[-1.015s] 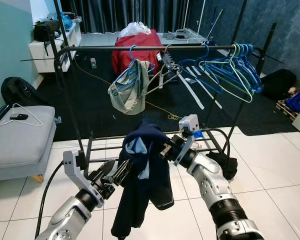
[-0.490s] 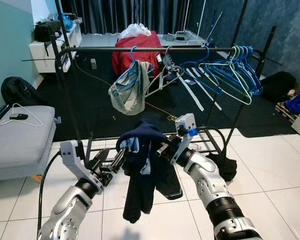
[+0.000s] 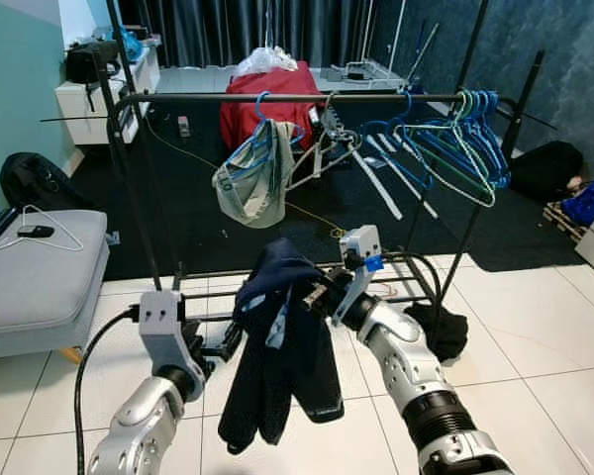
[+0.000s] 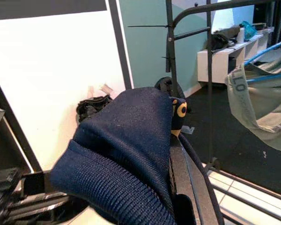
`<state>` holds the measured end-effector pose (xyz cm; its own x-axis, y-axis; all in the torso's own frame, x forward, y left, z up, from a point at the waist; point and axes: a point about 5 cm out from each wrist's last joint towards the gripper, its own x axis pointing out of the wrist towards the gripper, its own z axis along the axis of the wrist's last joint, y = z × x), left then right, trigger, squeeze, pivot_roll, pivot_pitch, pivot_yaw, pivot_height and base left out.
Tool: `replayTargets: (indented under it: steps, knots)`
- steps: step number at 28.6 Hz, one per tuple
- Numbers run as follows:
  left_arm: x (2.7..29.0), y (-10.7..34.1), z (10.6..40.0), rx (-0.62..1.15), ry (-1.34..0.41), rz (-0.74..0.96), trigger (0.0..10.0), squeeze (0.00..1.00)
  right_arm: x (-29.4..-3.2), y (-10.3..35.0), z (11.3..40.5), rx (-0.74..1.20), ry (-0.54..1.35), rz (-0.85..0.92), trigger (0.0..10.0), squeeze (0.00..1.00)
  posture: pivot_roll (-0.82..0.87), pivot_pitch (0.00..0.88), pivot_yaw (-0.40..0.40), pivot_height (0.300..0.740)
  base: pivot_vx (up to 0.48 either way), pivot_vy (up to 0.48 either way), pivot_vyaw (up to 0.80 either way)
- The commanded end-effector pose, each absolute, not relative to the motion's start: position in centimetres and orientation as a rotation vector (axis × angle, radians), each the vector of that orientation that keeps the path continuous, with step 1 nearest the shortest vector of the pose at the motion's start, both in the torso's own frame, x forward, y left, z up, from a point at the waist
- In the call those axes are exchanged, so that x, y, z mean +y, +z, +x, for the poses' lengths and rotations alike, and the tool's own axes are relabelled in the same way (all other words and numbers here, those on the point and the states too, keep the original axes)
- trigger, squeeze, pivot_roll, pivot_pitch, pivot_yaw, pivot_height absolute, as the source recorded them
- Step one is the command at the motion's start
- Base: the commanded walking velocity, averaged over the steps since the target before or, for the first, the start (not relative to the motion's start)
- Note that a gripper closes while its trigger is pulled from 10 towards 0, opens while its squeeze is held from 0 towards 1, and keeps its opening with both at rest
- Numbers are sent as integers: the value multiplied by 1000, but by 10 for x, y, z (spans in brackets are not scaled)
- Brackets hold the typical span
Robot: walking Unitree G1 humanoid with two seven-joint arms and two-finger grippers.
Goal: Hang hanger
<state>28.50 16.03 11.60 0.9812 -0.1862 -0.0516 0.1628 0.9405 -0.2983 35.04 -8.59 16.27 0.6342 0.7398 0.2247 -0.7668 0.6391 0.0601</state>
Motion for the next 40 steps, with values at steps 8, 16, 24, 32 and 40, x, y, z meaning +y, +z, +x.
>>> replayTargets:
  steps: [8, 16, 24, 32, 40]
  knots:
    - [154, 114, 292, 82, -178, -534, 10000, 1000, -83, 175, 349, -258, 879, 168, 0, 0, 35, 30, -25, 740, 0, 0, 0]
    - [151, 105, 284, 177, -274, -830, 10000, 1000, -84, 176, 348, -262, 885, 187, 0, 0, 34, 31, -25, 740, 0, 0, 0]
    - [160, 114, 279, 24, -320, -1011, 10000, 184, -83, 176, 348, -261, 899, 189, 0, 0, 33, 31, -30, 740, 0, 0, 0]
    - [153, 130, 278, -57, -378, -979, 10000, 0, -83, 177, 348, -257, 907, 187, 0, 0, 33, 36, -37, 740, 0, 0, 0]
    - [134, 135, 286, -25, -459, -709, 10000, 0, -84, 177, 349, -253, 907, 182, 0, 0, 22, 46, -38, 740, 0, 0, 0]
